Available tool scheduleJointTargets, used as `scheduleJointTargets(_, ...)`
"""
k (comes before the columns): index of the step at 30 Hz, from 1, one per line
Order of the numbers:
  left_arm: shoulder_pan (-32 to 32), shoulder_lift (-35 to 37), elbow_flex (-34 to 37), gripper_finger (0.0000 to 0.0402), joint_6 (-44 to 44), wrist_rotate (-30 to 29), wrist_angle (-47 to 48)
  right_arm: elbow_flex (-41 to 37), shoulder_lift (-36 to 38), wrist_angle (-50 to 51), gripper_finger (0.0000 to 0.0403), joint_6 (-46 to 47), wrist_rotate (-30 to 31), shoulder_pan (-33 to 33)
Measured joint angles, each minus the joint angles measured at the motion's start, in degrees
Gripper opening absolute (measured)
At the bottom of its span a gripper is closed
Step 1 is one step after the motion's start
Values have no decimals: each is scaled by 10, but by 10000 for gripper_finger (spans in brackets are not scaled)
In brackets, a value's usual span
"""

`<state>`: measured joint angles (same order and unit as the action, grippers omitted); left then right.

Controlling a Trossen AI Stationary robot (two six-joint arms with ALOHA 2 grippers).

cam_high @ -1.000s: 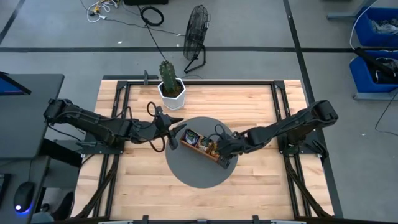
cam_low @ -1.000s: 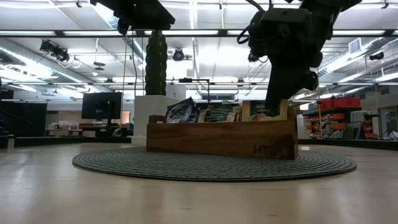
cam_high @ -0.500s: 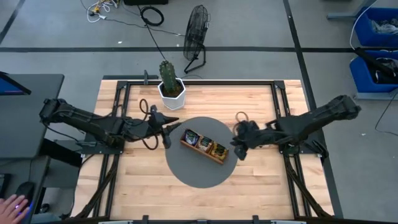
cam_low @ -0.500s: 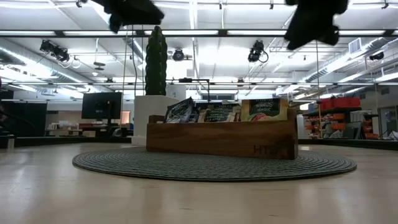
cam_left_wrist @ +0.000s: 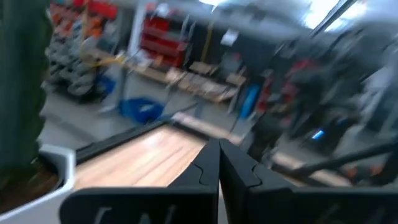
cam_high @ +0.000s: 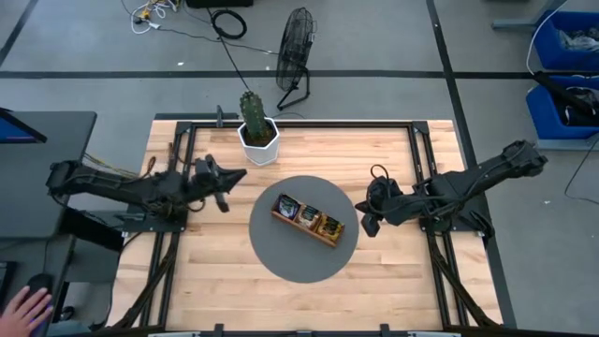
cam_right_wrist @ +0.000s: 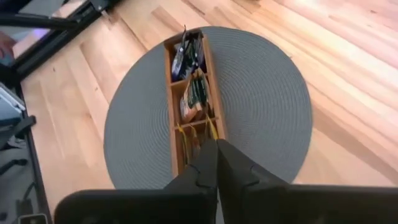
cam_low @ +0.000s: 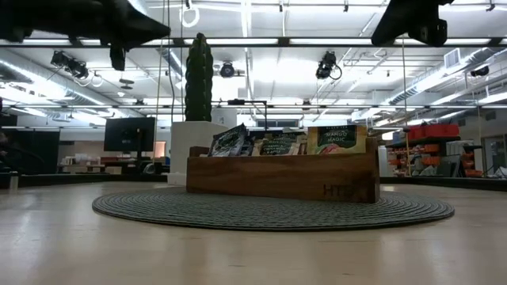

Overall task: Pick & Place Tea
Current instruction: Return to Home Position

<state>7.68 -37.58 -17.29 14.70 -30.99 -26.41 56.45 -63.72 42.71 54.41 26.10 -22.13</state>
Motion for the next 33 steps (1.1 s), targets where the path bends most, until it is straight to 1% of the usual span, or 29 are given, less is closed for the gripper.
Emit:
scheduleJointTargets(3, -24, 44, 39, 3, -5, 58, -61, 0, 0, -5, 3, 11, 0, 5)
scheduleJointTargets(5, -36, 69, 50, 3, -8, 79, -59, 0, 0, -8, 2, 22, 0, 8)
scheduleJointTargets(9, -53, 112, 77, 3, -14, 84, -41, 0, 0, -11, 2, 38, 0, 10)
scheduleJointTargets(12, -66, 153, 104, 3, 2, 87, -39, 0, 0, -11, 2, 56, 0, 10)
scheduleJointTargets(17, -79, 215, 130, 3, 8, 142, -39, 0, 0, -11, 2, 79, 0, 10)
scheduleJointTargets(22, -90, 264, 153, 2, -1, 152, -33, 0, 0, -11, 2, 95, 0, 14)
scheduleJointTargets(24, -94, 284, 165, 2, 1, 173, -31, 0, 0, -11, 2, 100, 0, 17)
scheduleJointTargets(28, -98, 322, 168, 2, 11, 221, 11, 0, 0, -11, 2, 101, 0, 21)
scheduleJointTargets(31, -98, 348, 168, 2, 5, 245, 64, 0, 0, -10, 1, 100, 0, 21)
scheduleJointTargets(33, -98, 364, 168, 2, -4, 264, 122, 0, 0, -6, 1, 98, 0, 21)
